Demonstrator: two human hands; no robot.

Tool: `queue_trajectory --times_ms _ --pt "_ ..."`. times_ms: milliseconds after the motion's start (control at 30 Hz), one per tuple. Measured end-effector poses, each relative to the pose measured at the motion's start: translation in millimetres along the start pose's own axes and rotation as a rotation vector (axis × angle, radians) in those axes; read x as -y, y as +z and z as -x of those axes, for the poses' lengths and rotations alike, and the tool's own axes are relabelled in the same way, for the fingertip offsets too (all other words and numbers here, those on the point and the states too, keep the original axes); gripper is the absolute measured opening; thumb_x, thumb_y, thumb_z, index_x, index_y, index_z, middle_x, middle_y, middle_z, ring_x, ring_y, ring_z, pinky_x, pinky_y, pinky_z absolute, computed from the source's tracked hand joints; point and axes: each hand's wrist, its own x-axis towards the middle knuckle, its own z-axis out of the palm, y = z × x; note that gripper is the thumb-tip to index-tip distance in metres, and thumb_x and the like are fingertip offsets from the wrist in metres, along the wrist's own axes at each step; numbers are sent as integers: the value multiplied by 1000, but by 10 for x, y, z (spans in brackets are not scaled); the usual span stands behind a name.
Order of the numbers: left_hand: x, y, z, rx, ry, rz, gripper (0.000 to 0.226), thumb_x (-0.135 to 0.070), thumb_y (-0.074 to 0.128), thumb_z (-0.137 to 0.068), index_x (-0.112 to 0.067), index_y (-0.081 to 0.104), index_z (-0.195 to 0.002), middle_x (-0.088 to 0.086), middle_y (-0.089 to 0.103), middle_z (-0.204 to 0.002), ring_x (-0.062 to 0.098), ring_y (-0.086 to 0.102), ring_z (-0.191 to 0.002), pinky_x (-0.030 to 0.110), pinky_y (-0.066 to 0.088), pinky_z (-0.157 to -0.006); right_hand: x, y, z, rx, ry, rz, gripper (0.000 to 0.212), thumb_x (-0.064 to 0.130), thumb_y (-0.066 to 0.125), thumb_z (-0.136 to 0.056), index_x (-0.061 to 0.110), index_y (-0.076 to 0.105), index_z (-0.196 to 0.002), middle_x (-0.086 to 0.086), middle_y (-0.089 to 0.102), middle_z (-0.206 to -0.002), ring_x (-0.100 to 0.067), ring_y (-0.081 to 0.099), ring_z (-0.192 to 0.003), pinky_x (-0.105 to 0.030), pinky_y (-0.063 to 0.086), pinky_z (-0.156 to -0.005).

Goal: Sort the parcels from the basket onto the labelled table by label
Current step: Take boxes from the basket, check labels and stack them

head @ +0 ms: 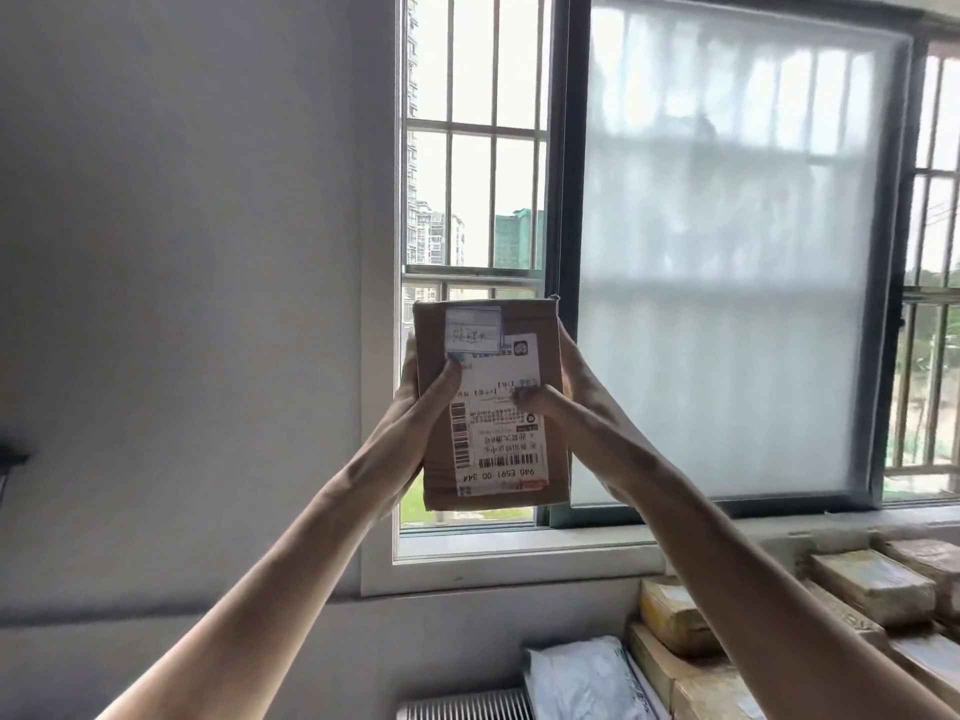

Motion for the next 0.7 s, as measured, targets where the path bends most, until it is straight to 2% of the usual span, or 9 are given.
queue_trajectory --times_ms 67,167,233,300,367,433,567,700 --pt "52 -7 -7 -6 5 -1 94 -67 61 -84 -25 27 -160 7 67 -137 27 66 -124 52 56 -102 -42 8 -2 -2 6 -17 96 30 61 -84 40 10 -163 27 64 -129 14 64 -108 -6 53 -72" --pt "107 6 -27 -12 10 21 105 -71 68 -80 -31 17 -163 4 64 -141 26 63 -128 58 49 -108 -116 -6 -10 -8 19 -24 94 29 61 -84 36 12 -164 31 70 -116 10 66 -105 -6 52 -71" --pt "155 43 -47 10 -1 30 107 -72 70 -79 -30 17 -162 5 64 -142 28 63 -129 61 46 -109 -167 -38 -7 -16 26 -18 92 28 61 -84 37 16 -164 29 71 -117 8 67 -105 -7 53 -71" --pt "217 106 -84 8 -7 37 96 -68 68 -83 -29 24 -159 6 65 -140 29 63 -129 62 47 -109 -231 -93 11 -34 34 -5 92 28 62 -84 40 18 -163 23 70 -123 4 68 -107 -10 55 -73" --pt "297 199 -139 12 -11 28 92 -69 65 -85 -27 28 -158 7 63 -142 30 61 -131 62 46 -109 -288 -178 52 -52 45 7 92 28 62 -84 41 17 -163 19 70 -127 2 68 -109 -12 56 -74" --pt "384 336 -188 41 -13 16 95 -72 66 -83 -27 29 -158 9 62 -143 30 61 -131 61 47 -109 -366 -301 112 -60 72 6 90 26 61 -85 40 17 -163 21 72 -122 3 69 -106 -11 56 -73" --pt "578 643 -309 67 -48 35 94 -71 65 -83 -34 23 -158 1 66 -139 23 63 -128 59 46 -110 -515 -595 267 -94 112 59 86 29 60 -86 43 22 -162 18 71 -123 2 68 -107 -15 56 -73" --pt "764 1061 -453 148 -70 26 101 -72 65 -78 -30 22 -160 -1 67 -138 20 65 -127 53 49 -110 -698 -1024 474 -103 163 98 84 29 59 -86 40 24 -161 25 73 -116 4 69 -105 -14 56 -70"
